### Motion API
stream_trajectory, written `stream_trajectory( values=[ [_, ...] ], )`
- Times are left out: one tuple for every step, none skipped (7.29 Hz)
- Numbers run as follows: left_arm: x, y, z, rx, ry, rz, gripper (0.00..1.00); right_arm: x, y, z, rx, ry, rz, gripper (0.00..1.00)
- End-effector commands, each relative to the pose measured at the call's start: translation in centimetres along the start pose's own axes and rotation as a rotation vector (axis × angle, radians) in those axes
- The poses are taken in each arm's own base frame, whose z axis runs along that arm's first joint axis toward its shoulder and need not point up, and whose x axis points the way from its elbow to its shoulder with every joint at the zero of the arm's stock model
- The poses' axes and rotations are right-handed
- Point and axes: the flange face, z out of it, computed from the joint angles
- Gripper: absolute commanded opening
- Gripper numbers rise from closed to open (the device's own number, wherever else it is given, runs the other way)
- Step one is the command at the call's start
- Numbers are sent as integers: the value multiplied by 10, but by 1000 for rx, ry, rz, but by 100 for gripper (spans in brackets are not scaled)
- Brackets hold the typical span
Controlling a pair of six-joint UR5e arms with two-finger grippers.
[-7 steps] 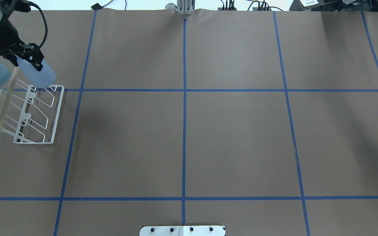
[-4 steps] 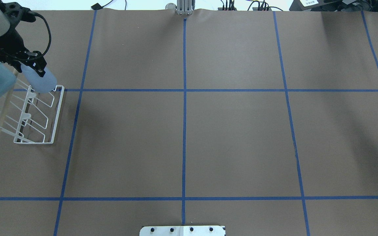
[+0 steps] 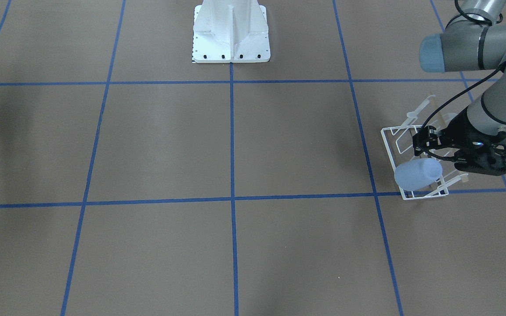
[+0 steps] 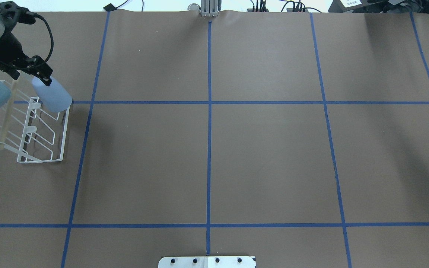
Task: Hang cup on cup holder
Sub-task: 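Lower the cup with the left gripper onto the top wooden peg, then open the left gripper and lift it away from the cup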
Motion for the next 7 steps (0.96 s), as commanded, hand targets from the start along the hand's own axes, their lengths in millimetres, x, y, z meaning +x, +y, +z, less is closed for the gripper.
stream_trajectory(
  values=[
    [21,12,-54,7,19,-23,99,1,1,0,-2,-1,-1,100],
    [21,24,-87,39,30,-28,99,1,1,1,-2,-2,-7,100],
    [11,34,-115,92,32,-31,99,2,3,2,-3,-13,-4,100],
    [-11,40,-134,127,23,-37,99,1,4,5,-4,-29,-6,100],
    [-58,52,-146,148,-3,-8,99,0,3,4,-2,-33,-7,100],
    [-133,78,-146,136,-39,39,99,0,3,4,0,-36,-7,100],
    [-213,110,-128,97,-54,42,99,1,4,3,1,-39,-3,100]
  ],
)
